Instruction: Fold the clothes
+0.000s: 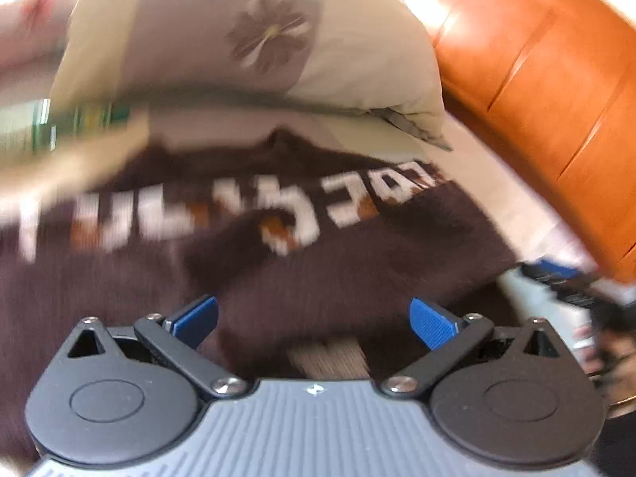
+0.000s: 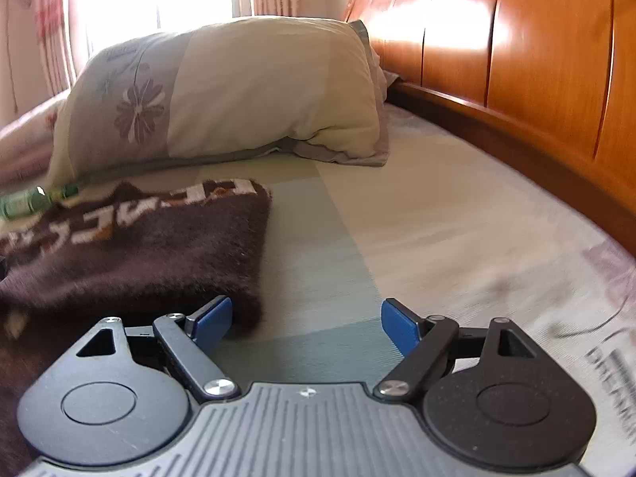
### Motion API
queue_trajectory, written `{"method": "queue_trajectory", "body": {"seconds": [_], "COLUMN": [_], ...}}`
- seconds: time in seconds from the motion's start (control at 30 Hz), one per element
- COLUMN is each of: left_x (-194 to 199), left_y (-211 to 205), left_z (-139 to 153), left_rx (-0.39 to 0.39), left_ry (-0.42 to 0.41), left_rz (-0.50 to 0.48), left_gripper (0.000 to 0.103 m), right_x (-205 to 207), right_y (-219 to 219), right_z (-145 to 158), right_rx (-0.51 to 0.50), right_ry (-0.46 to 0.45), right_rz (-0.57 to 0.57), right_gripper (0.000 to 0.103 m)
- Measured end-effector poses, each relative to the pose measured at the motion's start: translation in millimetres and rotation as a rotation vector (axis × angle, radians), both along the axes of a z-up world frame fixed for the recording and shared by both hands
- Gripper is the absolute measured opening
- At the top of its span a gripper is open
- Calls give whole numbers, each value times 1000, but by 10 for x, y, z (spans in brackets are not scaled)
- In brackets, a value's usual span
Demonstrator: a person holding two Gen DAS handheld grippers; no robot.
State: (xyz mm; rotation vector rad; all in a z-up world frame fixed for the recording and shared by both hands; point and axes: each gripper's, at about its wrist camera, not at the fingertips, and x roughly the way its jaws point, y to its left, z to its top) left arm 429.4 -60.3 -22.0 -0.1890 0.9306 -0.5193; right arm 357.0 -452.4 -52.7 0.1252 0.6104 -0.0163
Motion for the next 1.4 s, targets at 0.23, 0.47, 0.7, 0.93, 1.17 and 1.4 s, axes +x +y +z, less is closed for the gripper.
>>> {"method": "queue_trajectory", "body": {"seconds": [0.23,0.47,0.7,0.93,1.17,1.4], "left_x": [-119,28,140,362,492,552], "left_y": [267,252,342,509,443,326], "left_z": [-336,-432,-433,-555,-537,-474], "left_rx": [-388,-561,-592,-578,-423,-212], "left_ry": [212,214,156,163,177,172], "left_rz": [109,180,236,289,278,273], "left_gripper": [101,101,101,99,68,19], "right_x": [-30,-57,-47,-71,-199,-91], "right_y": [23,-71,-117,-81,21,269], "right_z": [60,75,35,71,310,425], "right_rx": [-3,30,52,46,103,148], "right_ry": [-44,-66,-55,-79,-160,-166], "right_rz": [-8,-45,-57,-49,23,117], "right_gripper": [89,90,90,90,95,103]}}
